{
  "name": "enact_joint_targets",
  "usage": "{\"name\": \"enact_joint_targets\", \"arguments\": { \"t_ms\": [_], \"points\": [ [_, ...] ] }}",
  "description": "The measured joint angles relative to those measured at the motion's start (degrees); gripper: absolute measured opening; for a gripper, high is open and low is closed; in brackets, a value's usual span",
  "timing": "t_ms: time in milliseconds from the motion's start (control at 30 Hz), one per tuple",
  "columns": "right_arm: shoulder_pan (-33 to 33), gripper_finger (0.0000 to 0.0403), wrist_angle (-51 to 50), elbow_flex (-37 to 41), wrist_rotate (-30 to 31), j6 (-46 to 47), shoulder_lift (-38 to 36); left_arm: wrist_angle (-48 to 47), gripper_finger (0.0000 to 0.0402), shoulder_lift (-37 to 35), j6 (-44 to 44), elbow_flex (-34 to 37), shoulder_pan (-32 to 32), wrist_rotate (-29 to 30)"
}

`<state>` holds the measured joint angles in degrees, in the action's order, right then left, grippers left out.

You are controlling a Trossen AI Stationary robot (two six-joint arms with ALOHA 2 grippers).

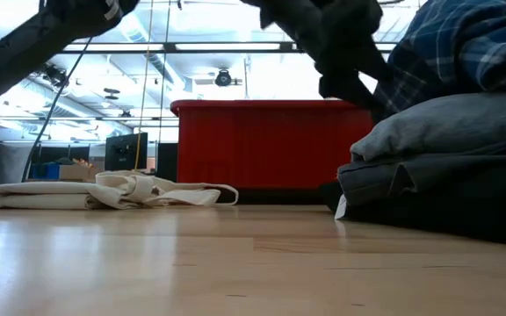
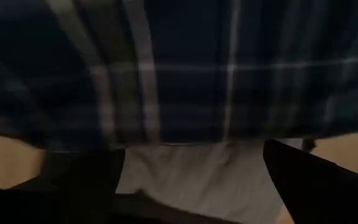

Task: Fold Laundry from Bin
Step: Stack the folded blue checkered pants on top of the folded gray shirt

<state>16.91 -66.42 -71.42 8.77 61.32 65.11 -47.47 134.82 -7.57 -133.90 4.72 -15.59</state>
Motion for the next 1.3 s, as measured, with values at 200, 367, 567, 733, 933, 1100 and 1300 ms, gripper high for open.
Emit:
{"name": "enact_joint_targets", "arguments": {
  "t_ms": [200, 367, 567, 733, 933, 1100, 1300],
  "points": [
    [0.00, 0.0059, 1.80, 0.00, 0.86, -2.41, -0.06, -7.07, 0.0389, -3.09, -4.28, 0.33, 0.65, 5.77],
    [0.24, 0.0059, 3.96, -0.03, -0.85, -3.20, -2.08, -7.56, 0.0389, -6.53, -6.58, 0.28, 2.28, 7.12],
    [0.22, 0.0059, -0.30, 2.83, 0.80, -3.95, -1.94, -5.50, 0.0389, -8.99, -7.23, 0.39, 3.66, 7.12],
    [-1.08, 0.0059, 11.86, 16.79, -0.91, -5.37, -0.58, -2.71, 0.0389, -12.72, -6.54, 0.30, 3.88, 7.67],
    [-2.80, 0.0055, 25.33, 28.93, -12.49, -3.27, 3.36, -2.21, 0.0389, -16.74, -5.27, 0.30, 3.82, 10.08],
    [-3.10, 0.0041, 19.85, 23.00, -14.82, -4.13, 1.48, -2.29, 0.0389, -19.43, -3.94, 0.23, 4.12, 12.05],
    [-3.43, 0.0031, 11.48, 6.17, -3.84, -9.84, -2.18, -1.51, 0.0389, -20.39, -3.21, 0.23, 4.12, 13.15]
  ]
}}
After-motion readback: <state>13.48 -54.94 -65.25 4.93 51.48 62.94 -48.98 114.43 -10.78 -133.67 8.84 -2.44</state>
